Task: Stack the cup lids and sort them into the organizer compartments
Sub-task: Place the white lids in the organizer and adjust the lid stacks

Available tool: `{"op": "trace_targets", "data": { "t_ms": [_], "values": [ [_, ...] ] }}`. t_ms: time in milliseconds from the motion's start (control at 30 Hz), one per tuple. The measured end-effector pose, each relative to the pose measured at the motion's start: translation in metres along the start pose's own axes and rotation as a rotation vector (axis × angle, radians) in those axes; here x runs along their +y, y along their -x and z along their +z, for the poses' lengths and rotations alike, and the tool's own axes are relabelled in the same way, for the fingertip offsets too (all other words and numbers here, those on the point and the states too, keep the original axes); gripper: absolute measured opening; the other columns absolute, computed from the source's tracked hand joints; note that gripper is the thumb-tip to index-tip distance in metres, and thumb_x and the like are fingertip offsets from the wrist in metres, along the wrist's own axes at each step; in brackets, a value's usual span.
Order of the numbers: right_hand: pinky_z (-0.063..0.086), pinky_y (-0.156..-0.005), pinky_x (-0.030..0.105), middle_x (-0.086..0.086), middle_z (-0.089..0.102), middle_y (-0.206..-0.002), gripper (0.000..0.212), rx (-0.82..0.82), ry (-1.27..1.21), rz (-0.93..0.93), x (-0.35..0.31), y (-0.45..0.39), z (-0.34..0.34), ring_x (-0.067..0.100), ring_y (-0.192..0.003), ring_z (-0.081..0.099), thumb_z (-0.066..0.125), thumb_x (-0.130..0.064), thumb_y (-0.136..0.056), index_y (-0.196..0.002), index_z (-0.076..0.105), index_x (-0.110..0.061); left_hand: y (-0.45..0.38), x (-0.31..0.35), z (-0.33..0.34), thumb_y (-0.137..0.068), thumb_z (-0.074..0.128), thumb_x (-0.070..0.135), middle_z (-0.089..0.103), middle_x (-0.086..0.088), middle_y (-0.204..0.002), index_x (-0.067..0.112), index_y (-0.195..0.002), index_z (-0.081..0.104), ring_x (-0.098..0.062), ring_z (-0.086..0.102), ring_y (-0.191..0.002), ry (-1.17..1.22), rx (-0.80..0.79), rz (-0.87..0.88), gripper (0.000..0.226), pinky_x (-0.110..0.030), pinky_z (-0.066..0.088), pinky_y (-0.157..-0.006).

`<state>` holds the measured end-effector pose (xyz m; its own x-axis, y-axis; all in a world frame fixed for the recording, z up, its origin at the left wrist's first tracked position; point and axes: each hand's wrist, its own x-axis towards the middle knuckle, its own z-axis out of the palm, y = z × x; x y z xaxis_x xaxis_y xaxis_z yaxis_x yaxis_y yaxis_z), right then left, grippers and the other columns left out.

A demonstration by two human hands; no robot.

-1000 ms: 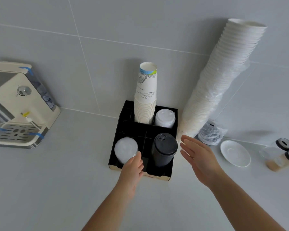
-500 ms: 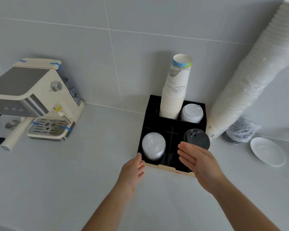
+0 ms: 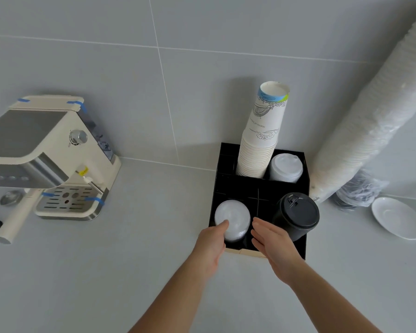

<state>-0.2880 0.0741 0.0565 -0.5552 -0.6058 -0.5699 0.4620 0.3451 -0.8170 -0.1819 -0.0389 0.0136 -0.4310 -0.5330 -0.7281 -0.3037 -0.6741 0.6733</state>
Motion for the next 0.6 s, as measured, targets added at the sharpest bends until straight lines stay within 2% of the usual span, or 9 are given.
{"op": "trace_targets", "data": {
  "t_ms": [67, 133, 200, 267, 333, 367, 433, 533, 600],
  "values": [
    [0.043, -0.106, 0.032, 0.016, 0.063, -0.121, 0.021, -0.013, 0.013, 0.015, -0.001, -0.003, 0.005, 0.021, -0.121, 0.058, 0.054, -0.017, -0.098, -0.101, 0.074, -0.011, -0.008, 0.003, 0.006, -0.091, 0.057, 0.036, 0.058, 0.002, -0.104, 0.012, -0.119, 0.056, -0.013, 0.055, -0.100, -0.024, 0.008, -0.015, 0.037, -0.030, 0.043, -0.098],
    [0.045, -0.104, 0.031, 0.016, 0.065, -0.121, 0.024, -0.030, 0.027, 0.021, -0.002, -0.007, 0.010, 0.022, -0.123, 0.057, 0.054, -0.023, -0.097, -0.094, 0.076, -0.017, -0.016, 0.005, 0.009, -0.090, 0.055, 0.034, 0.057, 0.004, -0.098, 0.010, -0.124, 0.053, -0.016, 0.054, -0.100, -0.064, 0.032, -0.008, 0.041, -0.031, 0.044, -0.097],
    [0.046, -0.106, 0.032, 0.013, 0.068, -0.121, 0.026, -0.041, 0.033, 0.019, -0.001, -0.011, 0.012, 0.021, -0.122, 0.060, 0.054, -0.025, -0.097, -0.093, 0.080, -0.023, -0.023, 0.004, 0.012, -0.088, 0.054, 0.033, 0.060, 0.001, -0.102, 0.008, -0.124, 0.053, -0.016, 0.056, -0.097, -0.144, 0.062, -0.008, 0.044, -0.030, 0.046, -0.089],
    [0.046, -0.108, 0.033, 0.020, 0.059, -0.128, 0.027, -0.050, 0.058, 0.009, 0.004, -0.016, 0.010, 0.031, -0.126, 0.053, 0.051, -0.025, -0.097, -0.105, 0.071, -0.008, -0.027, 0.004, 0.015, -0.087, 0.054, 0.031, 0.062, -0.004, -0.108, 0.010, -0.124, 0.054, -0.016, 0.057, -0.089, -0.227, 0.097, -0.002, 0.042, -0.028, 0.045, -0.074],
    [0.048, -0.104, 0.029, 0.021, 0.058, -0.126, 0.028, -0.039, 0.106, -0.011, 0.007, -0.016, 0.007, 0.031, -0.126, 0.051, 0.050, -0.025, -0.097, -0.112, 0.065, -0.006, -0.030, 0.001, 0.019, -0.087, 0.054, 0.029, 0.064, -0.005, -0.110, 0.011, -0.124, 0.055, -0.018, 0.059, -0.091, -0.269, 0.110, 0.017, 0.041, -0.029, 0.045, -0.070],
    [0.048, -0.102, 0.027, 0.017, 0.064, -0.121, 0.027, -0.031, 0.127, -0.015, 0.008, -0.015, 0.007, 0.026, -0.123, 0.055, 0.050, -0.025, -0.098, -0.113, 0.069, -0.013, -0.031, -0.001, 0.021, -0.087, 0.055, 0.029, 0.065, -0.006, -0.111, 0.011, -0.125, 0.056, -0.020, 0.061, -0.094, -0.282, 0.107, 0.029, 0.041, -0.030, 0.046, -0.072],
    [0.046, -0.104, 0.029, -0.005, 0.073, -0.110, 0.028, -0.016, 0.169, -0.022, 0.012, -0.012, 0.005, 0.011, -0.116, 0.062, 0.049, -0.028, -0.099, -0.109, 0.074, -0.034, -0.033, -0.002, 0.025, -0.086, 0.056, 0.028, 0.067, -0.006, -0.111, 0.013, -0.125, 0.057, -0.021, 0.062, -0.097, -0.291, 0.098, 0.043, 0.042, -0.030, 0.048, -0.075],
    [0.046, -0.105, 0.031, -0.017, 0.073, -0.103, 0.037, 0.022, 0.220, -0.048, 0.017, -0.008, 0.003, 0.006, -0.111, 0.062, 0.048, -0.031, -0.100, -0.092, 0.073, -0.056, -0.036, -0.001, 0.024, -0.083, 0.060, 0.026, 0.066, -0.005, -0.113, 0.013, -0.124, 0.057, -0.020, 0.061, -0.102, -0.250, 0.059, 0.023, 0.042, -0.029, 0.049, -0.081],
    [0.046, -0.095, 0.021, -0.029, 0.073, -0.095, 0.047, 0.038, 0.250, -0.075, 0.016, -0.004, 0.006, -0.003, -0.103, 0.063, 0.046, -0.028, -0.102, -0.083, 0.070, -0.063, -0.038, 0.000, 0.022, -0.077, 0.065, 0.029, 0.064, -0.003, -0.117, 0.014, -0.124, 0.056, -0.018, 0.059, -0.108, -0.167, 0.005, -0.013, 0.050, -0.031, 0.047, -0.091]
  ]
}}
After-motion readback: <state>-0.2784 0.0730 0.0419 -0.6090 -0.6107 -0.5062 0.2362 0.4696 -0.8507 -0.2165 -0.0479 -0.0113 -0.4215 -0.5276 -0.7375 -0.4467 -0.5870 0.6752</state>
